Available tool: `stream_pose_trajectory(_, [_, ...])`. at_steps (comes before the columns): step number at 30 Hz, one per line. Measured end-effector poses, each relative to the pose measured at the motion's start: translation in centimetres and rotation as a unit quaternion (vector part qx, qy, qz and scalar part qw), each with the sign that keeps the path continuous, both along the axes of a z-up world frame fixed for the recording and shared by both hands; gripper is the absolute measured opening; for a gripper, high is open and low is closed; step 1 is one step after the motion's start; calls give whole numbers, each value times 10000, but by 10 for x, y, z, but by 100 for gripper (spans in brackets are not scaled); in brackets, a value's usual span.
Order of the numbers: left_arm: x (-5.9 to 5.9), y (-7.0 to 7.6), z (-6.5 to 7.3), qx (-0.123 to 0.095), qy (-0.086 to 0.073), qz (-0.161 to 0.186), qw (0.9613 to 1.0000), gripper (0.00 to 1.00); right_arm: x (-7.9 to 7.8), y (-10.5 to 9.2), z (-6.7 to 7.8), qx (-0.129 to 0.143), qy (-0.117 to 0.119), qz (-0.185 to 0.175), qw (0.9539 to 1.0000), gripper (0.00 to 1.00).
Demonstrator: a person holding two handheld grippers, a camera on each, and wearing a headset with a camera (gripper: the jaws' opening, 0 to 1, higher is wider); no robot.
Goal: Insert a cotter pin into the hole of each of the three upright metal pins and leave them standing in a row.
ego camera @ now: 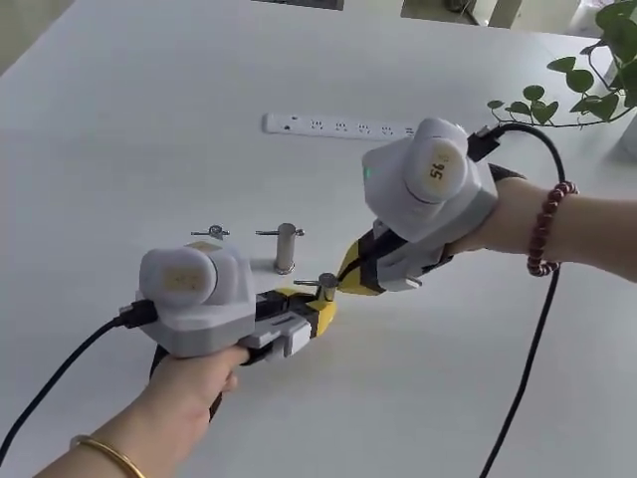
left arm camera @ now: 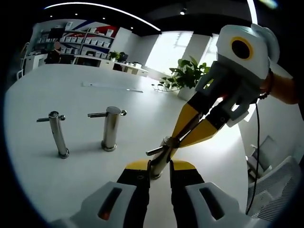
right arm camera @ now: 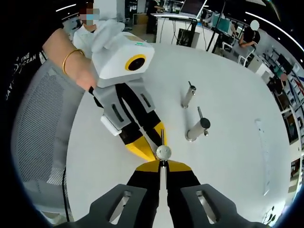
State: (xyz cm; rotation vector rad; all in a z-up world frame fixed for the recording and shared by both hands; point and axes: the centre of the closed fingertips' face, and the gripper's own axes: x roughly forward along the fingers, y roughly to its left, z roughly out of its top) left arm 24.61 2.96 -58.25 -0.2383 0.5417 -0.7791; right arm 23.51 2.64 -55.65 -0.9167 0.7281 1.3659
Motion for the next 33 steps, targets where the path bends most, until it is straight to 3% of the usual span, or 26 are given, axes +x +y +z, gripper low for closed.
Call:
stream_pose_trajectory(4, [0, 0, 0, -2, 9, -2, 10000, 14, -2, 0, 2, -25, -42, 85, 10000, 0])
stream_pose_trajectory(12, [-2, 1, -2, 91, 24, -44, 9999, 16, -4, 0, 6, 144, 135, -196, 9996, 7])
stream_pose_trajectory(15, [-4, 5, -4, 338, -26, -78, 9994, 19, -4, 3, 9, 308, 201, -361, 9987, 9])
stream_pose_trajectory(17, [-6, 6, -4, 392, -36, -113, 9992, 20, -2, 5, 10, 473, 282, -572, 9968, 11])
stream_pose_trajectory(23, [-8, 13, -3, 523, -91, -115, 9985, 25, 4, 9, 9, 645, 307, -848, 9938, 12])
stream_pose_trajectory(33, [-12, 19, 2, 636, -157, -194, 9977, 30, 0, 16, -1, 757, 497, -1089, 9899, 13])
